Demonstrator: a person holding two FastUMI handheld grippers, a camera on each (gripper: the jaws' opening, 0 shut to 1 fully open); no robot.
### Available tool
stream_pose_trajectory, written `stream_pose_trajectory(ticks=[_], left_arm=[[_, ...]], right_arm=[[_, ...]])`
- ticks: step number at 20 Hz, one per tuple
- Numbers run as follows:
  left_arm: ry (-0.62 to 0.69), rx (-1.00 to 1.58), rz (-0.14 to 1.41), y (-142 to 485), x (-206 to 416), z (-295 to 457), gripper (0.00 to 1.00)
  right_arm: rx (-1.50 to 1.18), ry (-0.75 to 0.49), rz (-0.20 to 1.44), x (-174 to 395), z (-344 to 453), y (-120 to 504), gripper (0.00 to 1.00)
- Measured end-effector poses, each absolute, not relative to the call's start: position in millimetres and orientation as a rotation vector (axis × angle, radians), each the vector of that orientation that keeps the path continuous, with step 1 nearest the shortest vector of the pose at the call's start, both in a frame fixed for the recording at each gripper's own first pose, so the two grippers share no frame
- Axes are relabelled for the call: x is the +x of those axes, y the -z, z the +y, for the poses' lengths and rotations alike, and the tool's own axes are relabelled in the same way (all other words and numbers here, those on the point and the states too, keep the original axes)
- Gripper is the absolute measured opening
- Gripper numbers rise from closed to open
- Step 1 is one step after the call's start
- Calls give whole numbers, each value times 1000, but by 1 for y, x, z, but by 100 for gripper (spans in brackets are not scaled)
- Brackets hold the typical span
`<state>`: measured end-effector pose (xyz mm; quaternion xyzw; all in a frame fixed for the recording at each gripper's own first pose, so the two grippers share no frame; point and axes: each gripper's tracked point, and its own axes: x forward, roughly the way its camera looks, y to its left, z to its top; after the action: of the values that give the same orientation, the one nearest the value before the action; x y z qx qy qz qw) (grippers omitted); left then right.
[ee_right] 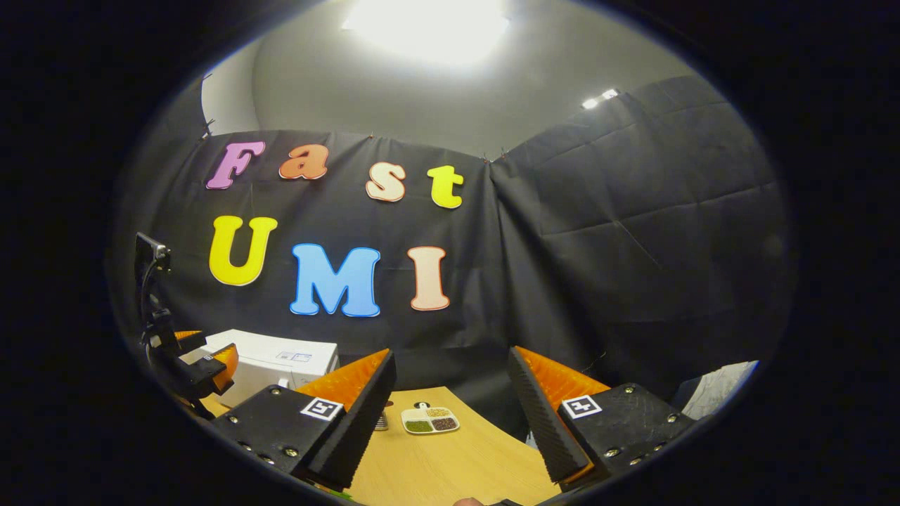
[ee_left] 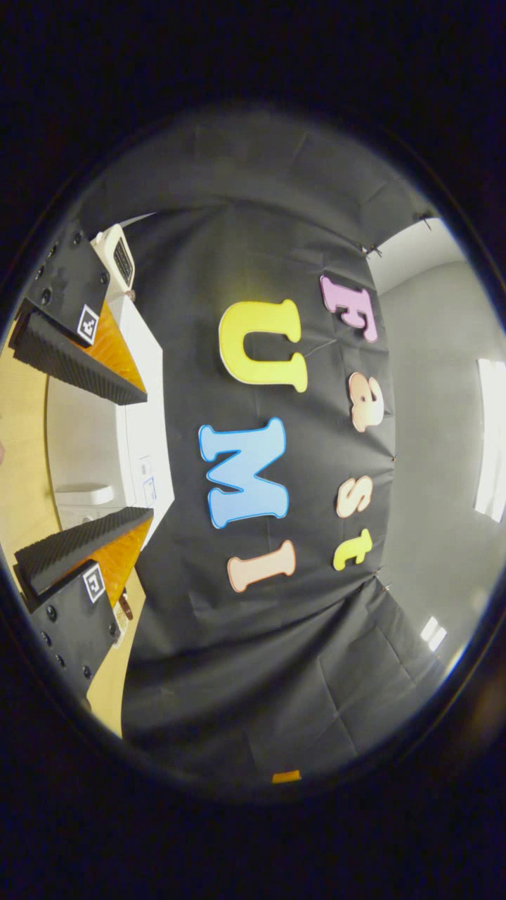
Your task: Open the microwave oven with the left hand, put the food in, and close the microwave oven.
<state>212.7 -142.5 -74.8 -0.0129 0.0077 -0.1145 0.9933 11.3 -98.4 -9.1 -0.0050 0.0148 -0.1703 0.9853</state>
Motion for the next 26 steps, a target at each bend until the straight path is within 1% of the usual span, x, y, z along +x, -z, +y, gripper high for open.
stream_pose_trajectory(ticks=[1,2,4,5,6,8,10,11,13,14,15,16,17,19,20,23,24,25,26], left_arm=[[245,-25,22,84,221,-149,100],[256,-24,32,92,229,-155,97],[279,-25,59,113,243,-169,97],[289,-26,76,124,250,-176,93],[299,-30,93,133,258,-183,97],[314,-30,122,152,269,-194,100],[327,-28,159,173,278,-204,100],[328,-28,176,183,284,-208,94],[330,-23,210,201,291,-213,100],[331,-19,224,208,294,-215,97],[336,-16,236,216,297,-219,97],[337,-13,245,221,300,-220,94],[338,-11,253,226,302,-222,94],[344,-9,270,232,305,-227,82],[342,-7,275,234,307,-228,79],[329,-4,271,231,310,-229,51],[326,-9,275,230,310,-229,53],[326,-9,290,233,310,-232,37],[319,-9,290,236,310,-232,43]], right_arm=[[-17,364,35,10,-100,10,97],[-23,386,40,8,-103,10,97],[-34,427,54,4,-106,13,97],[-38,446,64,2,-108,16,97],[-41,462,74,0,-109,19,97],[-46,490,92,-1,-110,22,97],[-51,512,98,-4,-110,21,97],[-61,526,98,-6,-111,19,97],[-75,547,104,-7,-112,20,97],[-80,556,111,-10,-113,21,97],[-83,566,119,-11,-115,23,97],[-82,572,127,-12,-116,25,97],[-79,577,132,-13,-116,24,97],[-82,588,129,-16,-117,23,97],[-85,591,129,-16,-116,22,97],[-83,589,131,-17,-115,23,97],[-83,587,131,-17,-115,23,97],[-83,584,131,-17,-115,23,97],[-84,581,131,-16,-115,23,97]])
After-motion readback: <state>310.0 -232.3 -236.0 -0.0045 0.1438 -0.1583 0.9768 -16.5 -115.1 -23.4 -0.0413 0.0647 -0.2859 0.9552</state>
